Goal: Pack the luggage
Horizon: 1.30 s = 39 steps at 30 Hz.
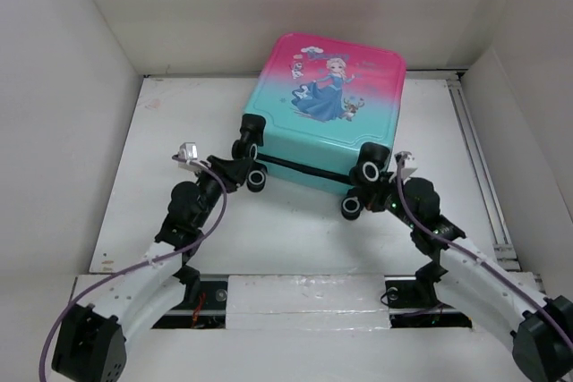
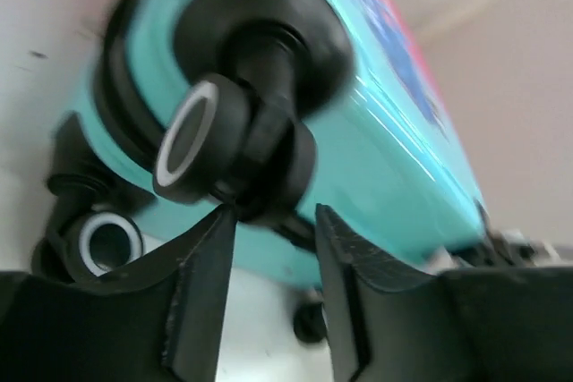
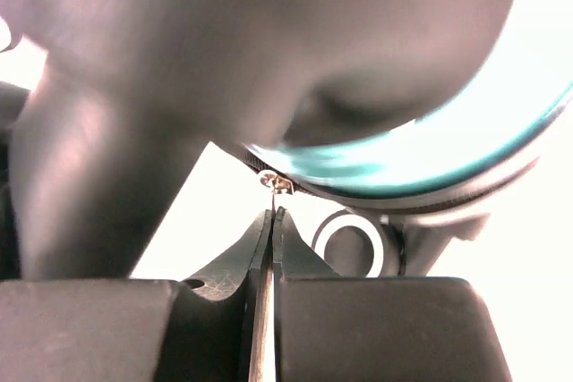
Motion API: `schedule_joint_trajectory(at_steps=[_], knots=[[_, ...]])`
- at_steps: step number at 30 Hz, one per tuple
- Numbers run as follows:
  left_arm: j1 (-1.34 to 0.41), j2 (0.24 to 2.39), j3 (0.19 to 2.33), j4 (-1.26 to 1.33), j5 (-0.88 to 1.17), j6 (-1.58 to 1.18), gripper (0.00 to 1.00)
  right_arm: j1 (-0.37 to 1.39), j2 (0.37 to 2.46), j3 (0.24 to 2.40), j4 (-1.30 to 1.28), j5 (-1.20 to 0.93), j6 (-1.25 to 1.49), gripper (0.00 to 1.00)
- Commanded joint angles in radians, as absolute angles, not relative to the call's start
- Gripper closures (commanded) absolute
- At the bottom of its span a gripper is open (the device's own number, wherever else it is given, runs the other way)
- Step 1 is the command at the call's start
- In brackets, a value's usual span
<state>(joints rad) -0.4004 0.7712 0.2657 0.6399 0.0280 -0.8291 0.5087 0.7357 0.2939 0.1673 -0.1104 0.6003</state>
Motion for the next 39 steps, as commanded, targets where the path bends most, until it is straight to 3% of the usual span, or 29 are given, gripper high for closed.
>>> schedule_joint_trajectory(at_steps=[1,4,10,13,16,18,19,22,23,27,32,35,39], knots=[[-0.411,0.713,0.241,0.653,0.199,-0.831,1.0,0.446,0.745,0.439,0.337,-0.204,0.567,1.0],[-0.454,0.753,0.25,0.673,0.264,-0.831,1.0,0.492,0.813,0.379,0.487,-0.216,0.633,1.0],[-0.739,0.912,0.382,0.728,0.034,-0.735,1.0,0.786,0.972,0.276,0.759,-0.056,0.738,1.0],[-0.739,0.957,0.403,0.767,0.025,-0.744,1.0,0.931,0.973,0.276,0.759,0.086,0.747,1.0],[-0.739,0.94,0.434,0.732,-0.02,-0.735,1.0,0.948,0.881,0.276,0.651,0.179,0.736,1.0],[-0.739,0.913,0.434,0.658,-0.109,-0.765,1.0,0.914,0.821,0.287,0.548,0.195,0.718,1.0],[-0.729,0.899,0.422,0.634,-0.126,-0.775,0.95,0.89,0.768,0.287,0.523,0.195,0.709,1.0],[-0.669,0.853,0.385,0.606,-0.126,-0.813,0.58,0.763,0.712,0.313,0.434,0.097,0.677,1.0],[-0.658,0.844,0.376,0.594,-0.126,-0.824,0.37,0.729,0.691,0.324,0.411,0.075,0.657,1.0],[-0.649,0.776,0.394,0.506,-0.166,-0.833,0.14,0.522,0.689,0.399,0.321,-0.055,0.573,1.0],[-0.649,0.718,0.462,0.364,-0.144,-0.822,0.13,0.095,0.807,0.529,0.304,-0.44,0.537,1.0],[-0.649,0.677,0.472,0.246,-0.193,-0.813,0.14,-0.059,0.87,0.529,0.331,-0.589,0.566,1.0],[-0.649,0.666,0.434,0.235,-0.261,-0.813,0.11,-0.069,0.879,0.421,0.411,-0.609,0.6,1.0]])
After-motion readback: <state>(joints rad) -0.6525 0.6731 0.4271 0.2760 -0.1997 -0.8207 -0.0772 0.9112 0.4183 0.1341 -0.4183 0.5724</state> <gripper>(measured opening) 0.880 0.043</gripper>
